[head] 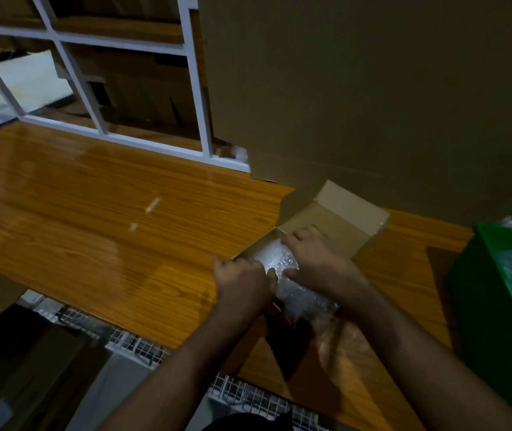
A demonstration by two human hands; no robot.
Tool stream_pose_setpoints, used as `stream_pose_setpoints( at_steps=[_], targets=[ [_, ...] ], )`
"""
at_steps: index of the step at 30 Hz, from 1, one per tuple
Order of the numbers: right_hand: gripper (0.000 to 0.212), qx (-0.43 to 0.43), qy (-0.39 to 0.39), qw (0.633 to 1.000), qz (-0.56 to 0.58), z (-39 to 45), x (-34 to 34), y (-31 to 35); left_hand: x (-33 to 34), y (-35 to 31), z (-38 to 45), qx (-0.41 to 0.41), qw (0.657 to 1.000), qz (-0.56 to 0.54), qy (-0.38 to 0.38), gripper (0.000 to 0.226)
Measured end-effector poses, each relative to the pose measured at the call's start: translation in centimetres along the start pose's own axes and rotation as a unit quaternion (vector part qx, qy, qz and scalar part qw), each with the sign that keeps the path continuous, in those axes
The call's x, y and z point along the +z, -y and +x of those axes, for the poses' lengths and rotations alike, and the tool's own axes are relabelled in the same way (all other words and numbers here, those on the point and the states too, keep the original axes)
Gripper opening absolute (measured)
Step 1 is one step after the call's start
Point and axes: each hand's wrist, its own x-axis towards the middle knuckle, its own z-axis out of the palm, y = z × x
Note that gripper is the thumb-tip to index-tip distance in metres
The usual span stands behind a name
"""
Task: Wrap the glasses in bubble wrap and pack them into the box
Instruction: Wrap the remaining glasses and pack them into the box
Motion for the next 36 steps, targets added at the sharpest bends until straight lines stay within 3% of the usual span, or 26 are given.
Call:
stream_pose_setpoints(
  at_steps=[3,7,12,15,18,21,25,28,31,36],
  targets=[
    [0.053,0.022,-0.018,0.999,0.018,-2.7,1.1,1.0,-1.0,0.9,-0.7,0.003,0.999,-0.008,-0.036,0.049],
    [0.059,0.042,-0.032,0.998,0.033,-4.1,2.5,2.0,-0.8,2.2,1.2,0.007,0.992,-0.092,-0.088,0.044],
    [0.048,0.135,-0.116,0.984,-0.001,-7.5,3.8,3.0,0.9,3.2,3.9,0.019,0.964,-0.262,0.047,0.056],
    [0.035,0.216,-0.159,0.963,0.014,-9.2,4.3,2.4,1.3,3.4,2.6,0.051,0.964,-0.261,0.019,0.047],
    [0.034,0.243,-0.150,0.958,0.000,-10.0,4.5,0.8,0.7,2.6,-0.5,0.087,0.969,-0.231,-0.012,0.049],
    [0.037,0.266,-0.125,0.956,-0.025,-10.5,3.9,-0.8,-0.6,0.8,-4.3,0.114,0.958,-0.263,0.027,0.054],
    [0.041,0.289,-0.106,0.951,-0.038,-10.9,2.8,-1.1,-1.3,-1.0,-7.3,0.149,0.943,-0.290,0.060,0.044],
    [0.043,0.258,-0.108,0.960,-0.017,-10.9,3.0,-0.7,-1.3,-1.0,-6.2,0.170,0.960,-0.220,-0.036,0.029],
    [0.036,0.236,-0.120,0.964,0.014,-10.1,4.0,-0.5,-0.7,-1.6,-2.8,0.239,0.942,-0.204,-0.114,0.019],
    [0.031,0.276,-0.141,0.951,-0.019,-9.5,4.9,1.2,0.9,-3.3,2.1,0.339,0.895,-0.289,-0.035,0.036]
  ],
)
